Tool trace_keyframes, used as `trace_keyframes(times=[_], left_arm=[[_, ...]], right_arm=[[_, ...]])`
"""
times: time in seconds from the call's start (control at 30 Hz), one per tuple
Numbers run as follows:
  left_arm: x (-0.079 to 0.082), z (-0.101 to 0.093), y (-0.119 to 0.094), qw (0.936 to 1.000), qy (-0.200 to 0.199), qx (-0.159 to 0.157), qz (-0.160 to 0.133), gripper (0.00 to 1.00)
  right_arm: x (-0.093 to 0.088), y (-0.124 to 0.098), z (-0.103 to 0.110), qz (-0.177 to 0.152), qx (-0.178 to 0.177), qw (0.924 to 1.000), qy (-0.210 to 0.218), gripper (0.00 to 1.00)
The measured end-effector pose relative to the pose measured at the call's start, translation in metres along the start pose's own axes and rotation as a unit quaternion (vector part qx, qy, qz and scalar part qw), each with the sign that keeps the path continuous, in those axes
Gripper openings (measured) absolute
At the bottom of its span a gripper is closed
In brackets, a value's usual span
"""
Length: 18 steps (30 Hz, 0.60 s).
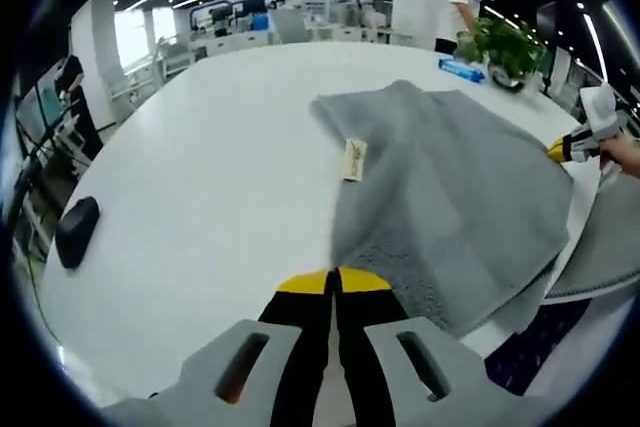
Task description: Open the folded towel by lifting each exposed corner and separating the folded layers until the towel lies flat within the target outline without major curled edges
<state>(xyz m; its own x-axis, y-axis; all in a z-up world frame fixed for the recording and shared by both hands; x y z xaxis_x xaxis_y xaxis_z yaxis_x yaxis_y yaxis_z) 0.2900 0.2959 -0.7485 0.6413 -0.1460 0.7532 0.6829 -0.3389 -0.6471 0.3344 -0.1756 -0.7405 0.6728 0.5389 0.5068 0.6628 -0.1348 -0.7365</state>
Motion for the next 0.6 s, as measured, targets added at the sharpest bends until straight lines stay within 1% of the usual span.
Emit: trace_keyframes(times=[0.07, 0.2, 0.3, 0.43, 0.5, 0.6], left_arm=[[0.000, 0.003, -0.002, 1.0000, -0.005, 0.004, 0.002, 0.00], [-0.001, 0.004, -0.003, 1.0000, -0.002, 0.009, 0.002, 0.00], [-0.002, 0.005, -0.004, 0.9998, 0.013, 0.014, 0.001, 0.00], [-0.001, 0.003, -0.003, 0.9989, 0.042, 0.018, 0.007, 0.00], [0.000, 0.003, -0.002, 0.9986, 0.048, 0.016, 0.012, 0.00], [0.002, 0.003, -0.001, 0.9986, 0.047, 0.014, 0.021, 0.00]], right_arm=[[-0.002, 0.000, -0.003, 0.005, -0.001, 1.0000, 0.002, 0.00], [-0.005, 0.003, -0.008, 0.010, -0.001, 0.9999, 0.010, 0.00], [-0.007, 0.004, -0.010, 0.009, -0.001, 0.9999, 0.011, 0.00], [-0.011, 0.003, -0.009, -0.005, -0.003, 1.0000, 0.005, 0.00], [-0.013, 0.002, -0.008, -0.019, -0.007, 0.9993, 0.031, 0.00], [-0.015, 0.001, -0.009, -0.028, -0.005, 0.9988, 0.040, 0.00]])
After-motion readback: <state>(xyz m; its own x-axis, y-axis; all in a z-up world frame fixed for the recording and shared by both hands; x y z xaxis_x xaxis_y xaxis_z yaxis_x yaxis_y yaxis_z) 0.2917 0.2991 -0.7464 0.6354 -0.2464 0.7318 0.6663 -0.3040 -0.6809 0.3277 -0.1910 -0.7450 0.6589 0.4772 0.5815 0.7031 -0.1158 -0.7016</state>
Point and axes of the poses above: the point that each gripper's makers call its tool centre point, and the gripper's own axes: y roughly forward along the fingers, z roughly to its left, x roughly out of its top, the point moved 10 cm from there along -y, roughly backward along the fingers, and after that the axes turned 9 degrees about -x, right-handed, at the moved point
